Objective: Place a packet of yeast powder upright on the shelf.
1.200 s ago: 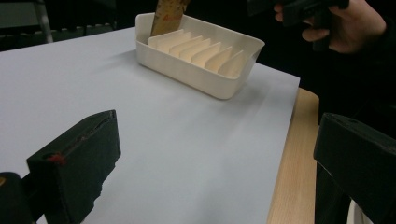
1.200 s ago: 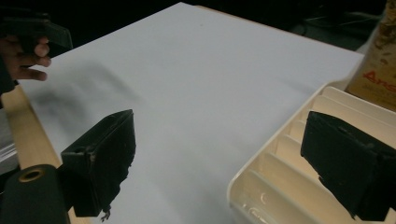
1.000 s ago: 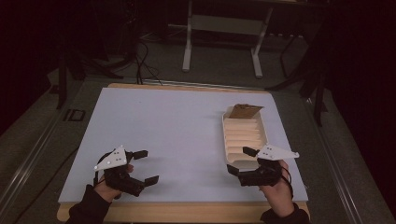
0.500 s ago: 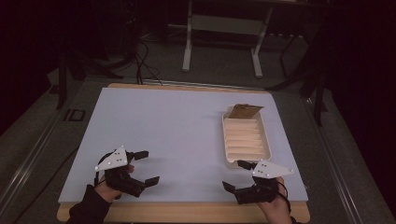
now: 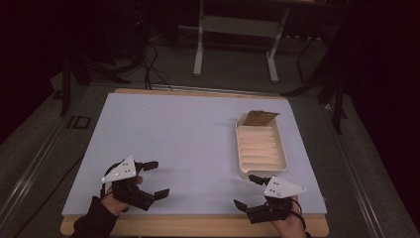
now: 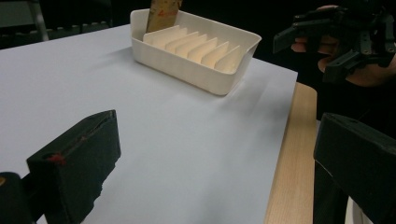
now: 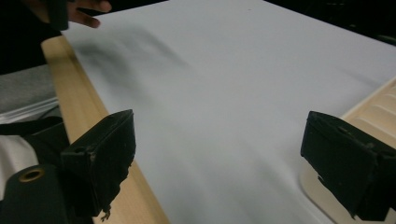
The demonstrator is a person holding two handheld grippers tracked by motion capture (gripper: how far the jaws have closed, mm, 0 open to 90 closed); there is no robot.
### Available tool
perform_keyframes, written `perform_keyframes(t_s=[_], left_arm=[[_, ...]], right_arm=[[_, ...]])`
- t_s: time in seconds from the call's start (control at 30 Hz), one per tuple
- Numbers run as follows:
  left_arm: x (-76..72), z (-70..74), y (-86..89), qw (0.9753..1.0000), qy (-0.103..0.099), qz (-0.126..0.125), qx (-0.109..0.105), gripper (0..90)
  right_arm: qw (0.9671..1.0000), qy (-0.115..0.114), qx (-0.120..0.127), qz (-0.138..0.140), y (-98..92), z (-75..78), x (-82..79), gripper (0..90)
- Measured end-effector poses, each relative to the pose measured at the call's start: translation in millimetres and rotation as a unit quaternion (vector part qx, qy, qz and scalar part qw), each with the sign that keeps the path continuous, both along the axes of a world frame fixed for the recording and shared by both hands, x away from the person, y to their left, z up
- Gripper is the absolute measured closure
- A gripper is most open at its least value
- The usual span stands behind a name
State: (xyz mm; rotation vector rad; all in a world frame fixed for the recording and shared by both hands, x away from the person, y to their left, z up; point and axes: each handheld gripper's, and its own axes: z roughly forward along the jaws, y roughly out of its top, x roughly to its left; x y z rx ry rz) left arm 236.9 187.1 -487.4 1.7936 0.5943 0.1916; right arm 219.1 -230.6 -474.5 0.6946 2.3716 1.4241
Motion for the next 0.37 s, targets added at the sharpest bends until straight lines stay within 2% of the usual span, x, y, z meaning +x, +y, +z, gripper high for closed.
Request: perform_keyframes(t_s=[0.13,0.37], left_arm=[[0.1,-0.6,0.0,1.0000,0.001,0.000,0.000,1.4],[0.2,-0.6,-0.7,1.0000,0.001,-0.002,0.001,1.4]], right_arm=[[0.9999,-0.007,-0.007,-0.004,-0.4,-0.6,0.8,10.1],[1.0000,-0.004,-0.006,0.002,-1.5,-2.8,2.7,10.2]])
